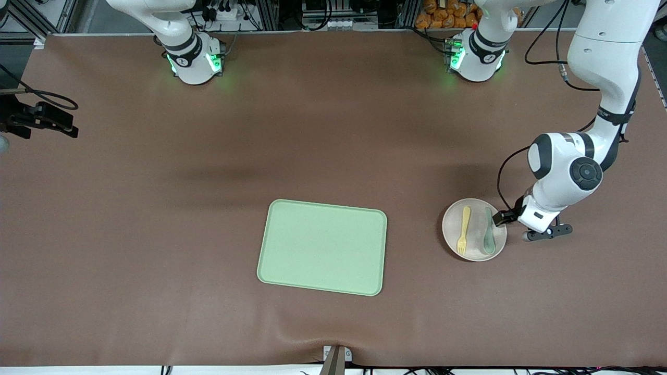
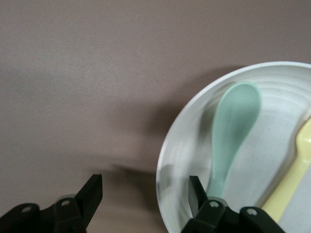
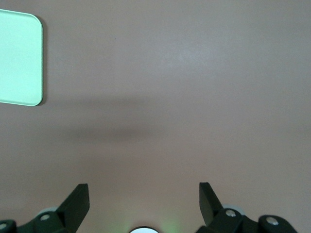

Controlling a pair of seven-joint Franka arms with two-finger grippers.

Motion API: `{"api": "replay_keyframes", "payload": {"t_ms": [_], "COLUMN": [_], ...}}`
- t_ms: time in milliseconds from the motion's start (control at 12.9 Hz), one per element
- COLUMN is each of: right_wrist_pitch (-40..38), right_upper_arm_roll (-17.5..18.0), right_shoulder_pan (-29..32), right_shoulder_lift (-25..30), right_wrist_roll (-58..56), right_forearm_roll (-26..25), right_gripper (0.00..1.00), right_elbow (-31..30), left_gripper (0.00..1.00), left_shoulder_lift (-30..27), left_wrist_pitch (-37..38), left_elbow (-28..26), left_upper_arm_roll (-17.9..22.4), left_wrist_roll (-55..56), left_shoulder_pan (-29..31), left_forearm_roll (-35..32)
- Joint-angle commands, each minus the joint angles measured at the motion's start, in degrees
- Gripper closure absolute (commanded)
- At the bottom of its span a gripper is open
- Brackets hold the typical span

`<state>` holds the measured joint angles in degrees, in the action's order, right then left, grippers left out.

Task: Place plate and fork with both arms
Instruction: 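Lower the left gripper and grasp the white plate rim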

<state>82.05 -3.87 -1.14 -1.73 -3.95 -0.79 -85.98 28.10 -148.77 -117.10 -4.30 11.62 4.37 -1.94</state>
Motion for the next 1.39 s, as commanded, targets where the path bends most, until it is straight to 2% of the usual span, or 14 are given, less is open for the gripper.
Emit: {"api": "replay_keyframes", "payload": {"t_ms": [0, 77, 310, 542, 697, 1084, 1316], "right_wrist_pitch": [0.39, 0.39, 0.39, 0.39, 0.39, 0.48, 0.48], "right_upper_arm_roll": [0.35, 0.35, 0.35, 0.35, 0.35, 0.35, 0.35], "right_shoulder_pan": [0.44, 0.44, 0.44, 0.35, 0.35, 0.35, 0.35], "right_shoulder_lift": [1.29, 1.29, 1.2, 1.29, 1.29, 1.2, 1.2], "right_wrist_roll": [-0.71, -0.71, -0.71, -0.71, -0.71, -0.63, -0.71], "right_forearm_roll": [-0.17, -0.17, -0.17, -0.17, -0.17, -0.17, -0.17], "right_gripper": [0.0, 0.0, 0.0, 0.0, 0.0, 0.0, 0.0], "right_elbow": [-1.04, -1.04, -1.04, -1.04, -1.04, -1.04, -1.04], "left_gripper": [0.32, 0.43, 1.0, 1.0, 1.0, 1.0, 1.0], "left_shoulder_lift": [1.78, 2.82, 3.71, 3.19, 2.84, 1.17, 1.86], "left_wrist_pitch": [-0.56, -0.56, -0.47, -0.47, -0.39, -0.04, 0.14], "left_elbow": [1.26, 2.04, 3.11, 3.72, 4.69, 7.58, 10.92], "left_upper_arm_roll": [-0.1, -0.1, -0.27, -0.97, -2.81, -11.07, -14.16], "left_wrist_roll": [-0.01, -0.01, -0.01, 0.43, 0.69, 1.13, 5.33], "left_shoulder_pan": [0.38, 0.38, 0.37, 0.38, 0.38, 0.03, -3.12], "left_forearm_roll": [-1.05, -1.05, -0.96, -0.08, 1.57, 12.81, 13.63]}}
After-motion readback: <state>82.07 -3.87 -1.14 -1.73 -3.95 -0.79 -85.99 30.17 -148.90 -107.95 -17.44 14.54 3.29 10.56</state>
